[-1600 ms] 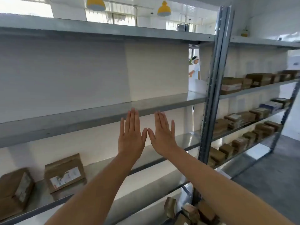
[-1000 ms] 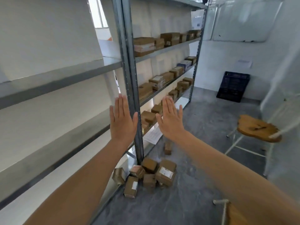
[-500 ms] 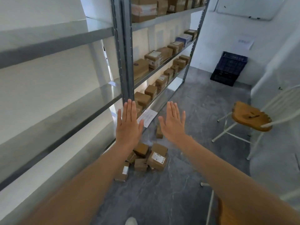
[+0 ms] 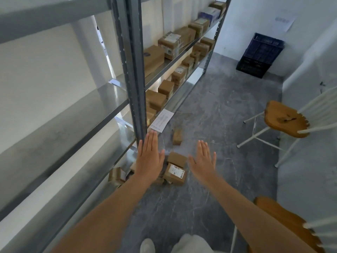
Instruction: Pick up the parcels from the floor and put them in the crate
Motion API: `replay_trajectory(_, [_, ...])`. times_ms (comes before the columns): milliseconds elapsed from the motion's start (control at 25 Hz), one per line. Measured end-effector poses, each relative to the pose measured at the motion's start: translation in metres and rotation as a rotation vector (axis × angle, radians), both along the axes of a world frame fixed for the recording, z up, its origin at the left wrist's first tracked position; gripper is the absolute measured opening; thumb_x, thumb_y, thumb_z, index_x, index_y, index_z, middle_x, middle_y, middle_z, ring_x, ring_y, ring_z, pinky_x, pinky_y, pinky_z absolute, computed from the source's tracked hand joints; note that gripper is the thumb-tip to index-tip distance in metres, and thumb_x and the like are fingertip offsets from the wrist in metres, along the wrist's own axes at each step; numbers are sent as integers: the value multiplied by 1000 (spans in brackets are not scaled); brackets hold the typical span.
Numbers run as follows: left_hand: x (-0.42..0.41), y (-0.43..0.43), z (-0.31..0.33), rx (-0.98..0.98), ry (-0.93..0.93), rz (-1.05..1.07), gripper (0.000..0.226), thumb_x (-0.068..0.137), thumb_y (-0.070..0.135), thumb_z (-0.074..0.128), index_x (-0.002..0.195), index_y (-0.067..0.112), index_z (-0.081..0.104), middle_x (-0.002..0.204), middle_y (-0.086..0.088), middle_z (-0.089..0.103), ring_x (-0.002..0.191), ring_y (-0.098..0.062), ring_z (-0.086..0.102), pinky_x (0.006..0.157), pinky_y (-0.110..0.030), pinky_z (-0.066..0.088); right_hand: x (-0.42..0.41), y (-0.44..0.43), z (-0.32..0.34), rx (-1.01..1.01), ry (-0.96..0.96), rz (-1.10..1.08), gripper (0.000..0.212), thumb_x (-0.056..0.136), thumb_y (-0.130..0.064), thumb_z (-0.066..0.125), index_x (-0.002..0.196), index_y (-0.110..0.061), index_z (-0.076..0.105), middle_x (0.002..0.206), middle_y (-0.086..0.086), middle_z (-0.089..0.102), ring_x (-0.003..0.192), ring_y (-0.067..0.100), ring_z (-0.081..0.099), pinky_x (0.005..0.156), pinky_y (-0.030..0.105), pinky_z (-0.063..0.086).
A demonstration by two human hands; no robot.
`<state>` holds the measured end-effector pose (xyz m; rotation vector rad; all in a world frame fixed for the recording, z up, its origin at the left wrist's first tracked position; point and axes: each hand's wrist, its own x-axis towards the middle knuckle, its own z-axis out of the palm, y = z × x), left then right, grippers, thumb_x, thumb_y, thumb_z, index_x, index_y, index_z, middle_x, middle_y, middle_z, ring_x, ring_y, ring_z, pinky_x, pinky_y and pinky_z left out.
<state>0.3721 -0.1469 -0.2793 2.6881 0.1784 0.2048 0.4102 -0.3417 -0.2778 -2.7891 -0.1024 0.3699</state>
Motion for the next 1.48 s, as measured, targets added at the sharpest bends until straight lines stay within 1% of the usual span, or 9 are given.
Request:
replay_trajectory(160, [28, -20, -44, -67, 68, -32, 60, 104, 36, 27, 156, 14, 6, 164, -1, 7, 149, -10, -2, 120, -31, -4, 41, -14, -37, 61, 77, -17, 65, 105, -40, 27, 157, -14, -4, 166, -1, -7, 151, 13, -13, 119, 48, -13])
replay_trajectory(360, [59, -50, -115, -114, 193, 104, 57, 104, 31, 35, 154, 8, 21, 161, -7, 22, 150, -19, 14, 120, -31, 6, 83, -49, -105, 50, 223, 27, 65, 106, -39, 27, 157, -15, -6, 166, 0, -8, 151, 13, -14, 119, 45, -14])
replay_trajectory(600, [116, -86, -180, -261, 346, 204, 57, 105, 33, 29, 155, 10, 14, 163, -4, 15, 151, -16, 8, 123, -34, 6, 141, -95, -173, 8, 347, 65, 64, 105, -35, 30, 158, -16, 0, 166, -1, -3, 152, 15, -7, 120, 48, -8])
replay_trajectory(840, [139, -101, -272, -411, 469, 355, 53, 105, 26, 31, 153, 8, 20, 160, -9, 23, 149, -20, 17, 122, -40, 14, 177, -107, -243, 1, 389, 81, 63, 104, -36, 31, 158, -18, 4, 166, -1, 2, 152, 14, -3, 121, 46, -5])
replay_trajectory(1120, [134, -80, -385, -489, 606, 384, 49, 103, 15, 39, 150, 6, 30, 157, -11, 31, 145, -25, 28, 118, -38, 25, 182, -109, -360, 99, 564, -68, 72, 98, -26, 51, 157, -13, 10, 162, 9, 18, 149, 26, 19, 121, 42, 18])
replay_trajectory(1240, [138, -70, -436, -522, 665, 438, 41, 101, 9, 41, 139, -6, 40, 139, -27, 48, 128, -43, 46, 102, -49, 38, 182, -103, -410, 203, 723, -178, 70, 98, -16, 53, 156, -10, 15, 156, 7, 28, 142, 26, 32, 113, 30, 33])
replay_trajectory(1320, [145, -61, -476, -515, 682, 439, 40, 101, 10, 41, 139, -3, 43, 138, -24, 50, 128, -42, 47, 104, -44, 38, 189, -95, -452, 330, 776, -254, 54, 97, -5, 52, 148, -4, 33, 127, 0, 51, 112, 17, 54, 85, 5, 46])
replay_trajectory(1360, [149, -57, -497, -525, 688, 426, 39, 101, 10, 42, 139, 2, 45, 136, -20, 52, 127, -38, 48, 103, -41, 39, 194, -91, -475, 362, 786, -286, 43, 97, 0, 51, 139, -1, 43, 113, -1, 57, 98, 13, 58, 73, 3, 47])
replay_trajectory(1480, [166, -47, -569, -573, 736, 333, 24, 101, 10, 42, 122, 16, 52, 99, -7, 62, 85, -22, 60, 73, -28, 45, 210, -78, -544, 413, 851, -415, 24, 93, 3, 50, 114, -5, 60, 107, 15, 66, 93, 23, 63, 78, 29, 52])
